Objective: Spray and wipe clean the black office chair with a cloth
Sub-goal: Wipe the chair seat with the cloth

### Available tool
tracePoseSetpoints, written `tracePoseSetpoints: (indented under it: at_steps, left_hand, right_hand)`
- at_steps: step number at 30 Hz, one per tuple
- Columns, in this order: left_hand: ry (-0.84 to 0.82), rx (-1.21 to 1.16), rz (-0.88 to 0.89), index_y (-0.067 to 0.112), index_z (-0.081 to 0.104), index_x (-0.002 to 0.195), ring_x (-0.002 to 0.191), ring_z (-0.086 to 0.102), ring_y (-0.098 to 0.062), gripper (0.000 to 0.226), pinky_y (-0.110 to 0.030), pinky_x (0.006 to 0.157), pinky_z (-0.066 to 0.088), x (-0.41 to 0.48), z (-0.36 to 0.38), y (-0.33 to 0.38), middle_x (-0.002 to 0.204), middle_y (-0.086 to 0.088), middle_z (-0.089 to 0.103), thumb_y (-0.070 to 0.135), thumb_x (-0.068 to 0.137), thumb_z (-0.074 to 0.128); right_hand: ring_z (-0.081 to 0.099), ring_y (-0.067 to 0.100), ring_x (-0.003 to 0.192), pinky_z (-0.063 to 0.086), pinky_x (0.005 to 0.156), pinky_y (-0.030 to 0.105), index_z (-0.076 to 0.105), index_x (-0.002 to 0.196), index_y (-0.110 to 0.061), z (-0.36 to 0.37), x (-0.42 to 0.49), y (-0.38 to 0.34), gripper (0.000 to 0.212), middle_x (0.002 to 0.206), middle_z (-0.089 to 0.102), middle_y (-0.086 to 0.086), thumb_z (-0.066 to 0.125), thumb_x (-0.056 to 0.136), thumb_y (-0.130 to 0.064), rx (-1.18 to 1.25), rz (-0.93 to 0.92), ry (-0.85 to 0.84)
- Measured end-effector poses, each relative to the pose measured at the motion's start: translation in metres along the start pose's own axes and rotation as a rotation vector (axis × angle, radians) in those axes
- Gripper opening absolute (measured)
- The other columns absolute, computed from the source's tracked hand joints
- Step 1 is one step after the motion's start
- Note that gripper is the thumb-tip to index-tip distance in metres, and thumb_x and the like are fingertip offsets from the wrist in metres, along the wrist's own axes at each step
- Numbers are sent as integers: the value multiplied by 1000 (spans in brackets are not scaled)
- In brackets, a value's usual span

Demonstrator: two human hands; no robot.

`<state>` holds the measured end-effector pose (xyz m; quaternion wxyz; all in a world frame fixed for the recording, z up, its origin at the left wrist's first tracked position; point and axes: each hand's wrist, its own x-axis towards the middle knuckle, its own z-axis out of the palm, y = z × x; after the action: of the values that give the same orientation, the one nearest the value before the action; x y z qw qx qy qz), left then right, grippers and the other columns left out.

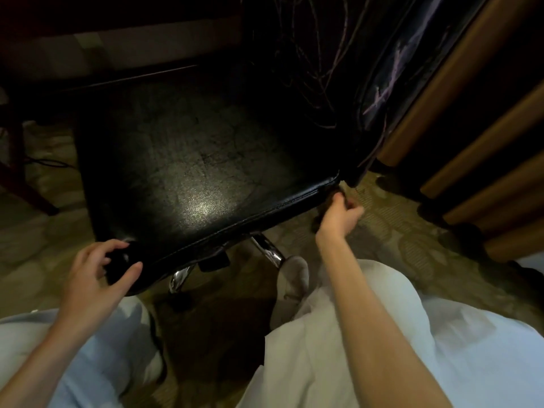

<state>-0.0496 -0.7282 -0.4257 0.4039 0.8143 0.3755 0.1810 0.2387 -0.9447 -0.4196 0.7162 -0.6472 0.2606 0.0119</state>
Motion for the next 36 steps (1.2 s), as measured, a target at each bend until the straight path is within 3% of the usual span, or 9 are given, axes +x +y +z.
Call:
tracePoseSetpoints:
  at_steps: [2, 6, 11, 16, 21, 24, 26, 30, 36]
  left_hand:
    - [-15, -17, -9, 45, 52, 96, 107, 45, -20, 43, -39, 93, 41, 0, 1, 2, 119, 4, 39, 9, 80, 69]
    - [-21, -8, -49, 24, 56, 108, 108, 45, -21, 33, -39, 92, 42, 0, 2, 3, 119, 0, 42, 9, 81, 68]
    - [-33, -39, -47, 33, 55, 104, 105, 44, -17, 31, -30, 83, 38, -7, 7, 8, 121, 0, 41, 10, 85, 64]
    - [-39, -77, -44, 38, 56, 100, 103, 47, -17, 31, -29, 84, 38, -14, 6, 13, 120, 0, 43, 10, 87, 62]
    - [39, -112, -112, 21, 61, 103, 95, 53, -21, 17, -17, 71, 43, -13, 3, 10, 117, -10, 48, 10, 90, 58]
    - [46, -87, -154, 22, 59, 102, 84, 53, -12, 18, -12, 67, 42, -13, 3, 6, 115, -8, 48, 9, 90, 56]
    - [36, -81, -149, 21, 59, 102, 80, 51, -7, 20, -7, 63, 43, -12, 2, 6, 113, -6, 48, 5, 91, 53]
    - [-15, -115, -169, 20, 59, 105, 79, 49, -5, 25, -10, 66, 38, -11, 0, 6, 113, -4, 47, 0, 93, 47]
    - [-35, -181, -163, 31, 58, 96, 80, 49, -6, 42, -6, 69, 39, -15, 7, 4, 110, -2, 47, -8, 89, 44]
  right_hand:
    - [57, 23, 104, 46, 93, 34, 46, 103, -14, 7, 14, -9, 15, 114, 58, 9, 55, 91, -17, -9, -64, -1]
    - [53, 17, 105, 44, 80, 21, 44, 107, -20, 11, -21, 19, 16, 119, 50, 6, 52, 93, -16, -123, -203, -115]
    - [47, 8, 103, 37, 88, 9, 46, 98, -22, 10, -140, 76, 19, 115, 43, -1, 57, 89, -9, -268, -380, -433]
    - [49, -9, 97, 42, 82, 7, 50, 95, -25, -16, -200, 103, 17, 111, 48, -2, 57, 90, -10, -256, -172, -721]
    - [53, 12, 102, 44, 89, 29, 54, 101, -27, -17, -136, 69, 22, 112, 56, 2, 55, 89, -9, -171, -219, -403]
    - [52, 15, 107, 42, 81, 18, 53, 108, -26, -17, -77, 41, 19, 121, 53, 3, 52, 93, -15, -141, -194, -197]
    - [53, 18, 111, 46, 86, 23, 53, 110, -25, -13, -59, 37, 18, 122, 53, 5, 51, 94, -17, -135, -178, -136]
    - [52, 12, 108, 44, 89, 24, 54, 106, -29, 1, -95, 65, 16, 116, 52, -4, 52, 93, -19, -216, -167, -308]
    - [51, -1, 97, 38, 85, 8, 58, 102, -21, -7, -232, 141, 17, 106, 53, -1, 57, 90, -10, -293, -330, -511]
